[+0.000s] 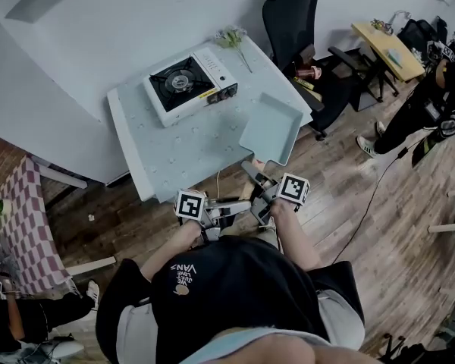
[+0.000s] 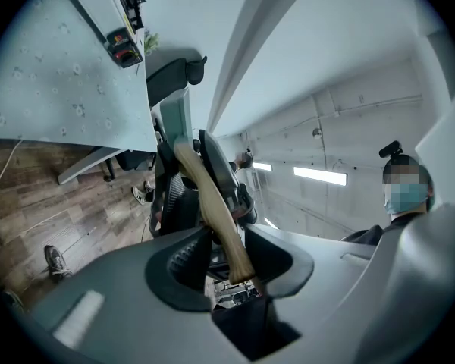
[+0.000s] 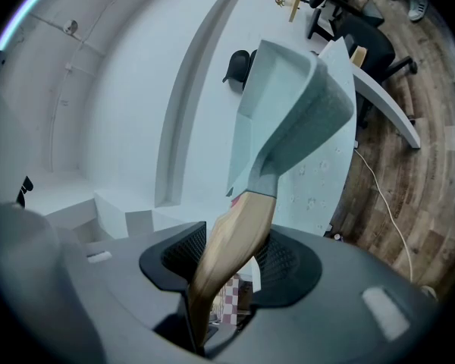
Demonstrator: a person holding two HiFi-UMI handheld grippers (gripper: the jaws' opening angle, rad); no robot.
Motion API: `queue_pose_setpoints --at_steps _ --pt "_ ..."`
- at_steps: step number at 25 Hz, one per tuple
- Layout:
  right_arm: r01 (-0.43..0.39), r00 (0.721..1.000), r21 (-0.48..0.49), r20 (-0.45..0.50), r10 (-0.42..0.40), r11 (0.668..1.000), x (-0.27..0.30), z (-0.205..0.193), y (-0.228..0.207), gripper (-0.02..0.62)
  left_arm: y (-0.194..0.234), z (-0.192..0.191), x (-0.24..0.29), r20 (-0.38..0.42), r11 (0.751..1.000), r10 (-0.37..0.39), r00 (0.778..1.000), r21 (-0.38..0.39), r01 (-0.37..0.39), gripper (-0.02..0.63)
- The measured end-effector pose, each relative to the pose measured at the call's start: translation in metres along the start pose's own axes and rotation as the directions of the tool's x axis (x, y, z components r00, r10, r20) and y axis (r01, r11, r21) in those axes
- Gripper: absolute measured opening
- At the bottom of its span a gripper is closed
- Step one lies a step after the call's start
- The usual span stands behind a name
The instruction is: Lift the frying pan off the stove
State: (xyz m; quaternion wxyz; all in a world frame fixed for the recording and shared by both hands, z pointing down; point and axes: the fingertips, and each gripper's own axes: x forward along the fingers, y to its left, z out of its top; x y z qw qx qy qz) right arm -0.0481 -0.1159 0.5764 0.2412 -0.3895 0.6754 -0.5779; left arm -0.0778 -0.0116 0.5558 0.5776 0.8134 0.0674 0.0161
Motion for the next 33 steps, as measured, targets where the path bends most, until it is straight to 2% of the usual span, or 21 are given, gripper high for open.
queue_pose_setpoints --at_steps 7,14,19,23,33 --pt "0.017 0.999 -0.002 0.036 -0.017 1.0 -0.01 -0.014 -0.003 0.198 -0.001 -0.018 -0.009 -0.052 1.0 -0.012 0.999 -0.01 0.011 0.133" --pt "0.02 0.999 0.004 0.039 -0.02 1.0 -0.015 -0.029 -0.003 0.196 -0.003 -0.032 -0.015 -0.07 1.0 -0.008 0.998 -0.004 0.007 0.133" --pt "-0.034 0.999 0.016 0.041 0.033 0.999 -0.013 -0.037 0.0 0.196 -0.003 -0.039 -0.019 -0.074 1.0 -0.005 0.997 -0.01 0.005 0.133" --pt "0.025 0.999 0.013 0.035 -0.025 1.0 -0.017 -0.045 -0.006 0.196 -0.003 -0.045 -0.024 -0.07 1.0 -0.003 0.998 -0.008 0.003 0.133" --pt "0.026 0.999 0.003 0.038 -0.026 1.0 -0.015 -0.052 -0.003 0.196 -0.004 -0.048 -0.032 -0.071 1.0 -0.002 0.997 0.002 0.002 0.133"
